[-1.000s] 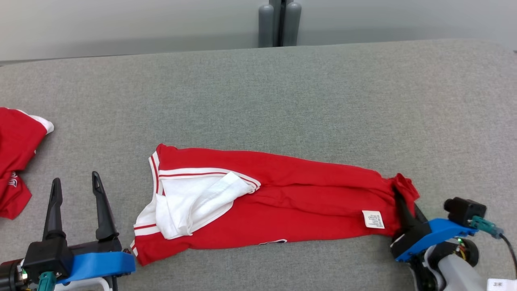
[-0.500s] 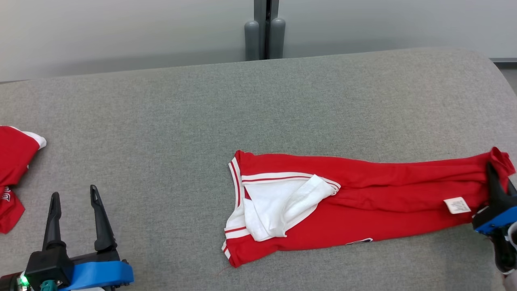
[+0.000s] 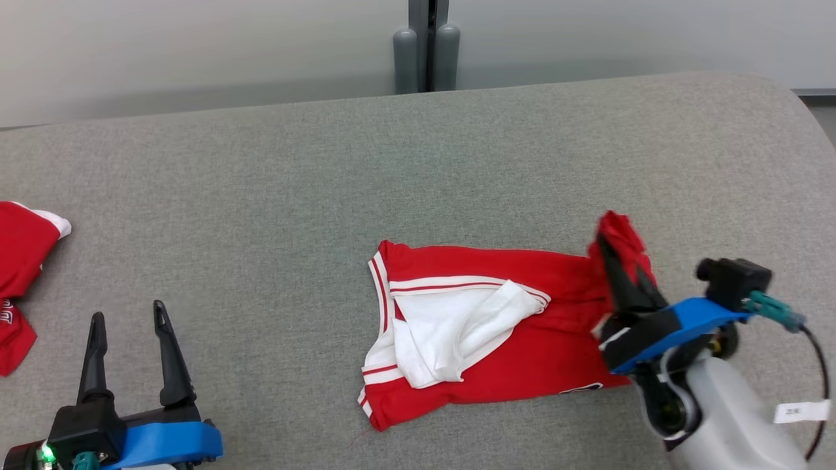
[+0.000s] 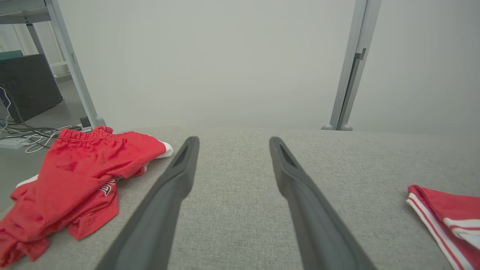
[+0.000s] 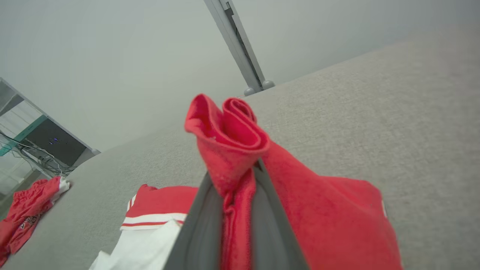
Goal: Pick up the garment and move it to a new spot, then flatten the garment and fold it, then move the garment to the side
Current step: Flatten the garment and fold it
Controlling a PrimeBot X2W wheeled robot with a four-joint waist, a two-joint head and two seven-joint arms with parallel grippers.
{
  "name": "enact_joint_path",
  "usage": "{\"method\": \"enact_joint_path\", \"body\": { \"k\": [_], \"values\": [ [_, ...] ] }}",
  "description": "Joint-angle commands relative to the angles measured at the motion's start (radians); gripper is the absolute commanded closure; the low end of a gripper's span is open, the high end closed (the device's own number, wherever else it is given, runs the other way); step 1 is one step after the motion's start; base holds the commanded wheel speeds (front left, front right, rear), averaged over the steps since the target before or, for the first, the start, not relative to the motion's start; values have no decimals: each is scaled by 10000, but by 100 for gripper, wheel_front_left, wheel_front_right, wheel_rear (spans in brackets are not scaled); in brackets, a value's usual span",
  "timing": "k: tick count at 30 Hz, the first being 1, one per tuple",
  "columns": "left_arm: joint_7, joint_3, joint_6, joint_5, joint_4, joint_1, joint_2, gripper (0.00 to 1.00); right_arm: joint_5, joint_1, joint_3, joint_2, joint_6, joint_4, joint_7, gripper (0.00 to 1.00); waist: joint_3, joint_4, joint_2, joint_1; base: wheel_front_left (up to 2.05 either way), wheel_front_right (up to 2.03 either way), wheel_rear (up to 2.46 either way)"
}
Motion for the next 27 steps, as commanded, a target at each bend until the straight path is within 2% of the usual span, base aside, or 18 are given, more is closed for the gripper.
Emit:
{"method": "enact_joint_path", "body": {
  "k": [1,5,10,13,21,22,23,27],
  "values": [
    [-24,11,-30,-48,26,-62,-9,0,-75,-12,145,181,5,-205,46,100,59,49,0,0,0,0,0],
    [-24,-27,-108,-54,127,-340,-10,0,-253,-284,637,787,5,-614,196,100,207,204,0,0,0,0,0],
    [-26,-150,-114,-64,201,-499,-12,0,-405,-758,1423,1308,5,-567,152,100,353,403,0,0,0,0,0],
    [-24,-221,-142,-92,270,-548,-12,0,-238,-1023,2020,1411,5,-400,107,100,423,532,0,0,0,0,0],
    [-26,-354,-150,-135,353,-711,-14,0,1288,-1597,3702,1415,5,125,-480,100,574,763,0,0,0,0,0],
    [-24,-359,-151,-142,369,-739,-11,0,1372,-1697,3851,1413,5,315,-537,66,594,769,0,0,0,0,0],
    [-26,-357,-154,-146,372,-766,-13,0,1453,-1758,4023,1413,5,521,-561,0,610,767,0,0,0,0,0],
    [-24,-318,-129,-123,414,-846,-13,0,1468,-2061,4269,1413,5,1012,-692,0,601,656,0,0,0,0,0]
  ]
}}
